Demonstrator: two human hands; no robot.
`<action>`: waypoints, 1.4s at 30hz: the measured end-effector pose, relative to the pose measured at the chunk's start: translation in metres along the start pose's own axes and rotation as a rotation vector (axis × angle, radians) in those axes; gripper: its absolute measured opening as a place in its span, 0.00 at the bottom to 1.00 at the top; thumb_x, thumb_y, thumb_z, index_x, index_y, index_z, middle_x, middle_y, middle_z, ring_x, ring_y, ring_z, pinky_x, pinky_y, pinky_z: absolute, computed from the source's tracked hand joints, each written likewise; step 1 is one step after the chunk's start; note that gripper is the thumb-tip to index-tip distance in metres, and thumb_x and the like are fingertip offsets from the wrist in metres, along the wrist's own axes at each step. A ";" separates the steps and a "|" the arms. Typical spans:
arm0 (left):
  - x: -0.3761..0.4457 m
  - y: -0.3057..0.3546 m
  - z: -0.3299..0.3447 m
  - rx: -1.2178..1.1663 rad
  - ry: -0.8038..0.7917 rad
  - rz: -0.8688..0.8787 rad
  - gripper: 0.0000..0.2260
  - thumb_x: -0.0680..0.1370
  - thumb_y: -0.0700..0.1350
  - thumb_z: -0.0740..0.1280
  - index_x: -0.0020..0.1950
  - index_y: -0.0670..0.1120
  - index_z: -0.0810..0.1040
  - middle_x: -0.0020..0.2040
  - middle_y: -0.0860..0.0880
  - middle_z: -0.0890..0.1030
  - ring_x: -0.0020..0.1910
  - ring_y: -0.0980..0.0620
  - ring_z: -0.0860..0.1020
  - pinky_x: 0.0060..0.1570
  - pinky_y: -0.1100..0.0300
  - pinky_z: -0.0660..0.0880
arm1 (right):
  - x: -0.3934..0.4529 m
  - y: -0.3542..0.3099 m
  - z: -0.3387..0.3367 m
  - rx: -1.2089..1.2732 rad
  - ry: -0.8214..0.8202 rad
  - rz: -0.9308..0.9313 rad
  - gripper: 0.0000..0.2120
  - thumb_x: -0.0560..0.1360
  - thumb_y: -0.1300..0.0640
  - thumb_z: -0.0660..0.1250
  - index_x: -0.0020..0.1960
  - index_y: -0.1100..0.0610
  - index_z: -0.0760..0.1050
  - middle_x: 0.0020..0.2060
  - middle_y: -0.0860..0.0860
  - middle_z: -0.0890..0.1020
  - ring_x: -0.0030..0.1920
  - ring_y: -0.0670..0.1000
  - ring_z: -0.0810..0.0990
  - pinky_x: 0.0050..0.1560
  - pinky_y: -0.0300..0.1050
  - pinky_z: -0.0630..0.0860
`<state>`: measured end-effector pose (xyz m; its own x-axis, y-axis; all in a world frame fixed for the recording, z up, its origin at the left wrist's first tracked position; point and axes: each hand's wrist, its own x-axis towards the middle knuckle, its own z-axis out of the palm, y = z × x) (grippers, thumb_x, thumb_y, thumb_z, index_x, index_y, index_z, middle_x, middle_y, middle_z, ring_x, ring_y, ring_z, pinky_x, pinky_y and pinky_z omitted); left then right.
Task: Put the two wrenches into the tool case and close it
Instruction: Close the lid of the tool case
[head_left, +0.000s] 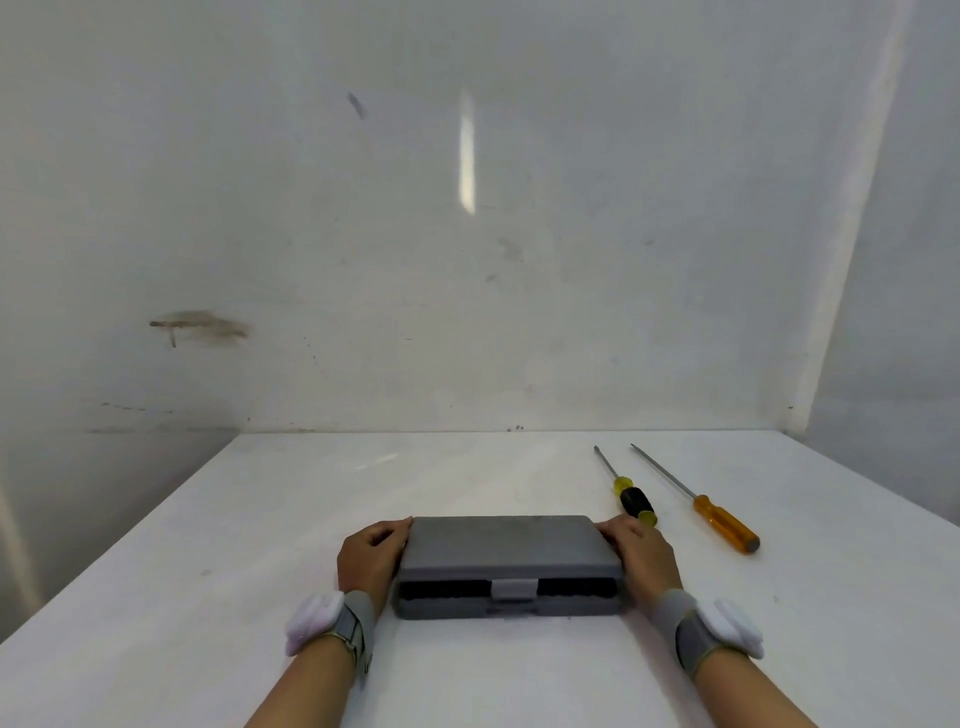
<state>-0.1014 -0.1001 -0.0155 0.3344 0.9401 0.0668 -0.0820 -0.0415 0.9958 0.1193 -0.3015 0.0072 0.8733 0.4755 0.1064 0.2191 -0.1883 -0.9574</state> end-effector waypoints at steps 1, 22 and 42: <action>0.000 -0.001 -0.001 0.003 -0.002 -0.010 0.05 0.70 0.46 0.73 0.39 0.45 0.86 0.42 0.44 0.86 0.48 0.42 0.82 0.55 0.47 0.78 | 0.000 0.001 0.000 -0.006 0.003 -0.003 0.14 0.75 0.56 0.64 0.45 0.69 0.78 0.42 0.63 0.81 0.39 0.53 0.73 0.40 0.45 0.70; -0.016 0.003 0.004 0.120 -0.103 0.067 0.16 0.68 0.44 0.75 0.53 0.41 0.78 0.51 0.47 0.80 0.46 0.51 0.80 0.39 0.65 0.76 | -0.028 -0.012 0.012 -0.395 -0.386 -0.285 0.33 0.49 0.30 0.76 0.52 0.37 0.77 0.65 0.39 0.68 0.68 0.41 0.61 0.73 0.46 0.61; -0.013 0.002 0.002 0.152 -0.094 0.072 0.15 0.67 0.45 0.76 0.50 0.44 0.79 0.50 0.48 0.82 0.47 0.50 0.81 0.47 0.57 0.79 | -0.042 -0.017 0.019 -0.566 -0.317 -0.457 0.39 0.49 0.34 0.76 0.57 0.38 0.68 0.63 0.40 0.66 0.65 0.45 0.65 0.62 0.37 0.65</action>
<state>-0.1045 -0.1129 -0.0144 0.4196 0.8973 0.1369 0.0313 -0.1650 0.9858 0.0705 -0.3025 0.0137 0.4968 0.8171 0.2925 0.7882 -0.2837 -0.5462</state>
